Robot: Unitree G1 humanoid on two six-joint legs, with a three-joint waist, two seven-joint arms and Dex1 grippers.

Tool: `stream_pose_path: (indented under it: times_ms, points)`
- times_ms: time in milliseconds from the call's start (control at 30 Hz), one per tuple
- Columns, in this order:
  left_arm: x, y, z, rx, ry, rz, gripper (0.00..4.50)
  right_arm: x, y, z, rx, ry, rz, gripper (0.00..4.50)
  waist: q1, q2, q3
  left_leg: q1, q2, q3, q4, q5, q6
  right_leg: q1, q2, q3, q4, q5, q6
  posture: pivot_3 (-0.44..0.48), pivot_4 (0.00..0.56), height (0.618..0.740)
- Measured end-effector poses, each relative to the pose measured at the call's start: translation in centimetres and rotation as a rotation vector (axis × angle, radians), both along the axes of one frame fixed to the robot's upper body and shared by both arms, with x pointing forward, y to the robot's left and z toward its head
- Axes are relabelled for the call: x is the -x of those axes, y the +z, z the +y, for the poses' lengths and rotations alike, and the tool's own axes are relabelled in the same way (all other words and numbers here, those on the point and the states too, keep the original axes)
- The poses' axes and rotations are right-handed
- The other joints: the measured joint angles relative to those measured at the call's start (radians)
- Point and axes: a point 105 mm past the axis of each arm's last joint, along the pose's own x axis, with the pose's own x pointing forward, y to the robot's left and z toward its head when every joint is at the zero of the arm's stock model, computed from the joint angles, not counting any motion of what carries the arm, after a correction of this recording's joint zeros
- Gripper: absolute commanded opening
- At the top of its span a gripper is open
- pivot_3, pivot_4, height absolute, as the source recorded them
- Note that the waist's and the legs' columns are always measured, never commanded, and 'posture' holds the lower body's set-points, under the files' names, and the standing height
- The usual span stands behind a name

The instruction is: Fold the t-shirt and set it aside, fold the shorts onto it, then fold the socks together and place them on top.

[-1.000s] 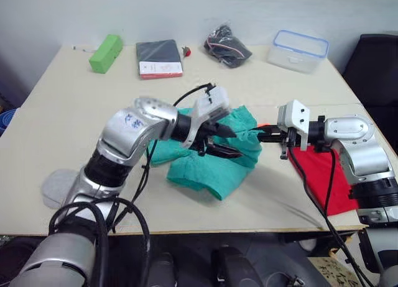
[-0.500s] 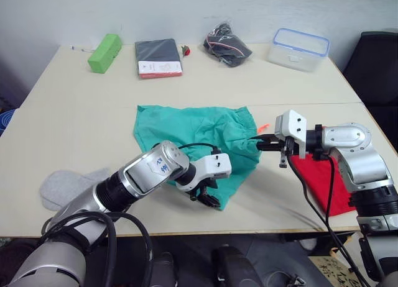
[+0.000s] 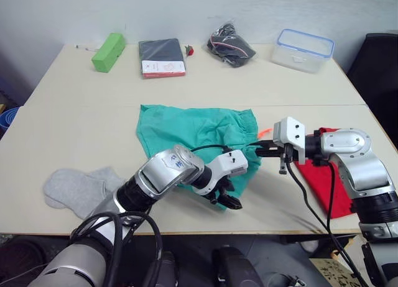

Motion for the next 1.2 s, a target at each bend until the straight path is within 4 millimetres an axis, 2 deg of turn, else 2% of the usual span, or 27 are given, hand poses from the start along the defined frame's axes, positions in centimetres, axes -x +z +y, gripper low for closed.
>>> stream_pose_path:
  times_ms: [67,167,400,433,633,767,833,933,967,1033,1133,1200]
  points:
    - [-0.1,-0.2,0.1,-0.029,-0.027,-0.039,3.04,0.2,-0.1,-0.1,-0.003,-0.003,0.009,0.0,0.001,0.0,0.0,0.0,0.0,0.0,0.0,0.0,0.0,0.0,0.0,0.0,0.0,0.0,0.0,0.0,0.15,0.74]
    - [-0.2,-0.3,0.1,-0.04,-0.048,-0.074,2.42,0.3,0.0,0.0,-0.009,-0.003,0.013,0.0,0.001,0.0,0.0,0.001,0.0,0.0,0.0,0.0,0.0,0.002,0.0,0.0,-0.001,0.0,0.0,0.0,0.15,0.74]
    - [-0.5,-0.7,1.0,-0.032,-0.048,-0.098,0.23,0.4,0.1,0.0,-0.015,0.0,0.017,0.0,0.0,0.0,0.0,0.001,0.0,0.0,-0.001,0.0,0.0,0.001,0.0,0.0,-0.001,0.0,0.0,0.0,0.15,0.74]
    - [-0.5,-0.8,1.3,-0.034,-0.048,-0.101,0.02,0.4,0.1,0.0,-0.013,-0.001,0.017,0.0,0.0,0.0,0.0,0.001,0.0,0.0,-0.001,0.0,0.0,0.001,0.0,0.0,-0.001,0.0,0.0,0.0,0.15,0.74]
    - [-0.1,-0.8,3.5,-0.034,-0.069,-0.087,0.02,0.2,0.1,-0.3,-0.012,-0.011,0.019,0.0,-0.006,0.0,0.0,0.001,0.0,0.0,-0.002,0.0,0.0,0.001,0.0,0.0,-0.001,0.0,0.0,0.0,0.15,0.74]
    - [0.1,-0.2,6.5,-0.03,-0.056,-0.039,0.02,-0.3,0.2,-0.7,-0.008,-0.029,0.017,0.0,-0.013,0.0,0.0,0.001,0.0,0.0,-0.003,0.0,0.0,0.0,0.0,0.0,-0.001,0.0,0.0,0.0,0.15,0.74]
    - [0.2,1.2,8.5,0.006,-0.065,-0.022,0.02,-0.4,0.5,-0.7,-0.007,-0.025,0.01,0.0,-0.015,-0.001,0.001,0.0,0.001,0.0,-0.003,0.0,0.0,0.0,0.0,0.0,-0.001,0.0,-0.001,0.0,0.15,0.74]
    - [0.1,5.4,12.4,0.071,-0.095,-0.076,0.02,-0.3,0.8,-1.0,-0.01,-0.017,0.034,0.0,-0.021,-0.002,0.002,0.0,0.001,-0.001,-0.005,0.001,-0.001,-0.001,-0.001,-0.001,-0.002,-0.001,-0.002,0.0,0.15,0.74]
    - [0.3,6.6,13.4,0.077,-0.111,-0.108,0.02,-0.1,0.8,-1.0,-0.012,-0.006,0.054,0.0,-0.021,-0.002,0.002,0.0,0.001,-0.001,-0.006,0.001,-0.001,-0.001,-0.001,-0.002,-0.004,-0.001,-0.002,0.0,0.15,0.74]
    - [0.8,7.5,14.9,0.072,-0.137,-0.123,0.02,0.6,0.5,-1.2,0.003,0.022,0.091,0.0,-0.021,-0.001,0.001,0.001,0.0,-0.001,-0.01,0.0,0.0,0.0,-0.002,-0.002,-0.007,-0.001,-0.002,0.0,0.15,0.74]
    - [2.2,6.8,17.2,0.037,-0.142,-0.047,0.02,2.4,-0.5,-1.9,0.061,0.073,0.157,0.0,-0.017,-0.002,0.002,0.0,0.0,-0.002,-0.014,-0.001,0.002,0.0,-0.002,-0.003,-0.011,-0.001,-0.002,0.0,0.15,0.74]
    - [3.9,6.1,18.6,-0.003,-0.159,0.011,0.02,4.0,-1.6,-2.3,0.095,0.114,0.225,0.0,-0.016,-0.002,0.002,-0.002,0.001,-0.002,-0.017,-0.002,0.002,-0.001,-0.002,-0.004,-0.015,-0.001,-0.002,0.0,0.15,0.74]
